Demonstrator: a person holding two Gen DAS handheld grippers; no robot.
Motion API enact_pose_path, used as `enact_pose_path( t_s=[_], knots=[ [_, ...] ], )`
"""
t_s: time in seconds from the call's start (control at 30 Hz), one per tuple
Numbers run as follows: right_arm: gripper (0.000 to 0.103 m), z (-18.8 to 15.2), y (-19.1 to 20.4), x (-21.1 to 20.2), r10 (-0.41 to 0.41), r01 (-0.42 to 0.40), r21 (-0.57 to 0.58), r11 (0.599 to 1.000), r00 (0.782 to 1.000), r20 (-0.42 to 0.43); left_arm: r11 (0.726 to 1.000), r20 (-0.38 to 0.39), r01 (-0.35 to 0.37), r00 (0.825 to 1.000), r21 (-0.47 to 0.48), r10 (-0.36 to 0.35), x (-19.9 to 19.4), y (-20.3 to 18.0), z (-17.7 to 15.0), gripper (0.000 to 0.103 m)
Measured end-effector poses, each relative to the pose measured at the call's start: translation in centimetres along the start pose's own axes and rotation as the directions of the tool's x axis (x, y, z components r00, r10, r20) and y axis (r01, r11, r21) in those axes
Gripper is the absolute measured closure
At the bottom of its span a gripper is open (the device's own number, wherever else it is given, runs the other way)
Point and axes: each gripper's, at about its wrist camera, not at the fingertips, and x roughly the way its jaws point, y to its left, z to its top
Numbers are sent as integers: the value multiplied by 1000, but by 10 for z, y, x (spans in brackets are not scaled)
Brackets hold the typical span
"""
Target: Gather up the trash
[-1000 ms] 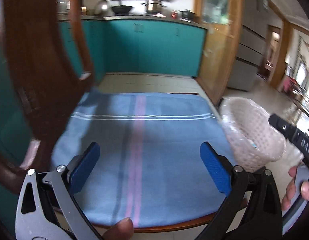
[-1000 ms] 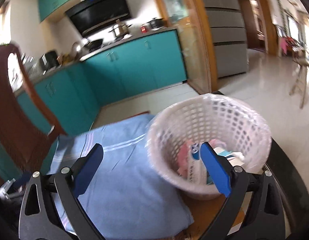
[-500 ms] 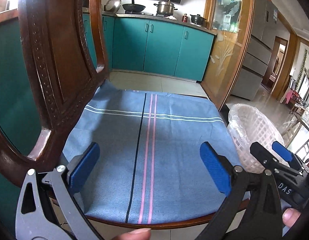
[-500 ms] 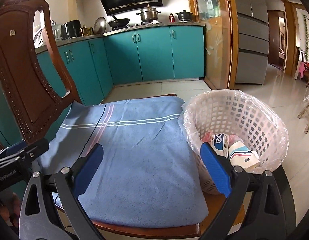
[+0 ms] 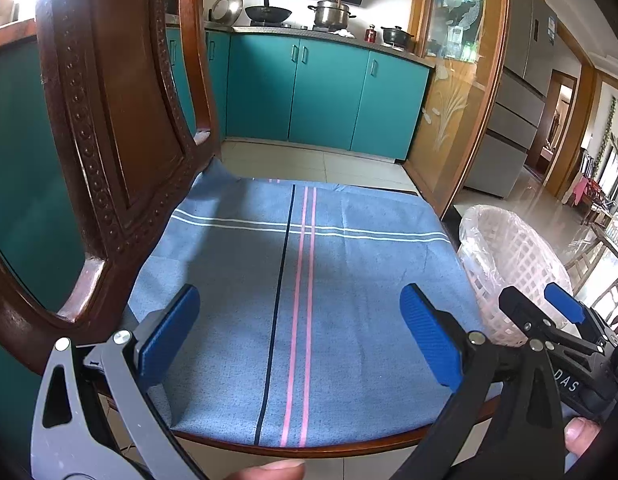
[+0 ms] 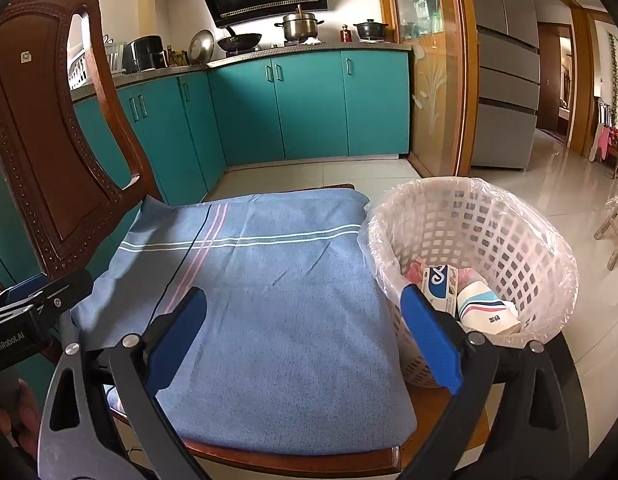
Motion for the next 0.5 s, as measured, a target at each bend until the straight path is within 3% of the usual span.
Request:
enact_pose_path(
  t_s=[0.5],
  knots=[
    [8, 0, 1, 1, 3, -3, -2, 1000, 1000, -3, 1000, -4, -2, 1000, 20, 2, 4, -2, -1, 3]
  ],
)
